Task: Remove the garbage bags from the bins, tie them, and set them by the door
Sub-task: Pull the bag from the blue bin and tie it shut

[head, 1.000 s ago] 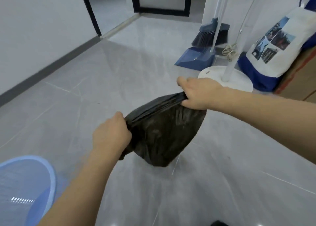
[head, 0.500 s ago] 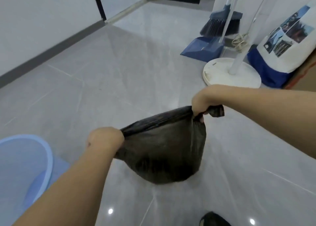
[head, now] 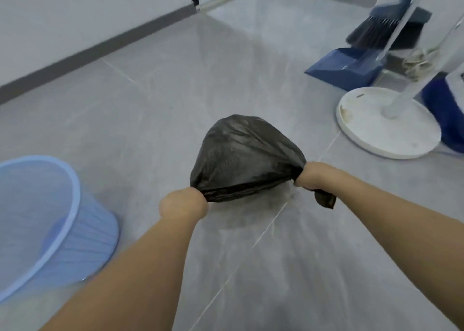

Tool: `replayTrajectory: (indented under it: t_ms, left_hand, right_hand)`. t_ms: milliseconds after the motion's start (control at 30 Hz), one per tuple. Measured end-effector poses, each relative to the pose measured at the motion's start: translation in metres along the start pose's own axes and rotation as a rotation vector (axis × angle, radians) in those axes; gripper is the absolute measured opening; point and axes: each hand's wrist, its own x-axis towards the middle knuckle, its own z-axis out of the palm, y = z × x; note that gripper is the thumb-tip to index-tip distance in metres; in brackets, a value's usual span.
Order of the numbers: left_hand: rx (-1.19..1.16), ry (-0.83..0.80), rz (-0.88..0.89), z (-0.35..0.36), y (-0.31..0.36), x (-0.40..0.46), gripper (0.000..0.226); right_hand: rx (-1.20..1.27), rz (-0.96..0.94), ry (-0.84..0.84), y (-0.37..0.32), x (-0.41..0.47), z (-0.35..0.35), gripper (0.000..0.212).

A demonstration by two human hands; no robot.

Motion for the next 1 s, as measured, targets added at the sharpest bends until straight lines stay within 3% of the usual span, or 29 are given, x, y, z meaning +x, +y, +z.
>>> replayTrajectory:
  t_ms: [67, 133, 233, 333, 400, 433, 467, 500, 567, 600, 700, 733, 833, 933, 1000]
  left_hand:
    - [-0.078, -0.224, -0.058, 0.008, -0.003, 0.007, 0.036]
    - [-0.359, -0.431, -0.178, 0.009, -0.004, 0.005, 0.036]
    - [-0.830, -0.587, -0.303, 0.005, -0.002, 0.000, 0.032]
    - [-1.331, -0.432, -0.270, -0.005, 0.011, -0.002, 0.028]
    - [-1.756, -0.153, -0.237, -0.010, 0.022, -0.006, 0.029]
    - [-1.856, 0.015, -0.194, -0.006, 0.027, -0.009, 0.035]
    - [-1.767, 0.200, -0.130, 0.003, 0.029, -0.010, 0.042]
    - [-1.487, 0.328, -0.053, 0.016, 0.030, -0.010, 0.043]
    - [-0.778, 0.232, 0.030, 0.042, 0.030, -0.015, 0.027]
    - [-0.607, 0.170, 0.053, 0.048, 0.029, -0.018, 0.019]
    - [-0.563, 0.307, 0.076, 0.047, 0.025, -0.018, 0.016]
    - [-0.470, 0.270, 0.085, 0.045, 0.024, -0.015, 0.021]
    - [-0.025, -0.044, 0.066, 0.052, 0.021, -0.017, 0.034]
    - [0.150, 0.001, 0.157, 0.044, 0.042, -0.027, 0.033]
    - [0.162, 0.028, 0.231, 0.040, 0.063, -0.040, 0.031]
  right_hand:
    - [0.263, 0.029, -0.354, 0.003, -0.004, 0.024, 0.018]
    - [0.580, 0.029, -0.666, 0.012, -0.013, 0.040, 0.023]
    - [1.102, -0.116, -0.829, 0.023, -0.019, 0.055, 0.024]
    - [1.456, -0.296, -0.861, 0.026, -0.022, 0.051, 0.035]
    - [1.645, -0.370, -0.865, 0.026, -0.022, 0.041, 0.035]
    - [1.768, -0.369, -0.891, 0.027, -0.021, 0.035, 0.032]
    - [1.890, -0.361, -0.946, 0.027, -0.020, 0.031, 0.027]
    - [1.989, -0.349, -1.020, 0.028, -0.018, 0.028, 0.022]
    - [2.029, -0.298, -1.124, 0.025, -0.016, 0.029, 0.019]
    - [2.001, -0.272, -1.113, 0.022, -0.013, 0.030, 0.023]
    - [2.044, -0.253, -1.032, 0.019, -0.005, 0.032, 0.034]
    - [2.101, -0.277, -1.024, 0.019, -0.004, 0.030, 0.032]
    - [2.180, -0.336, -0.926, 0.011, -0.001, 0.013, 0.025]
    - [2.195, -0.395, -0.691, -0.001, 0.000, -0.012, 0.011]
    - [2.155, -0.450, -0.587, -0.009, -0.005, -0.023, 0.016]
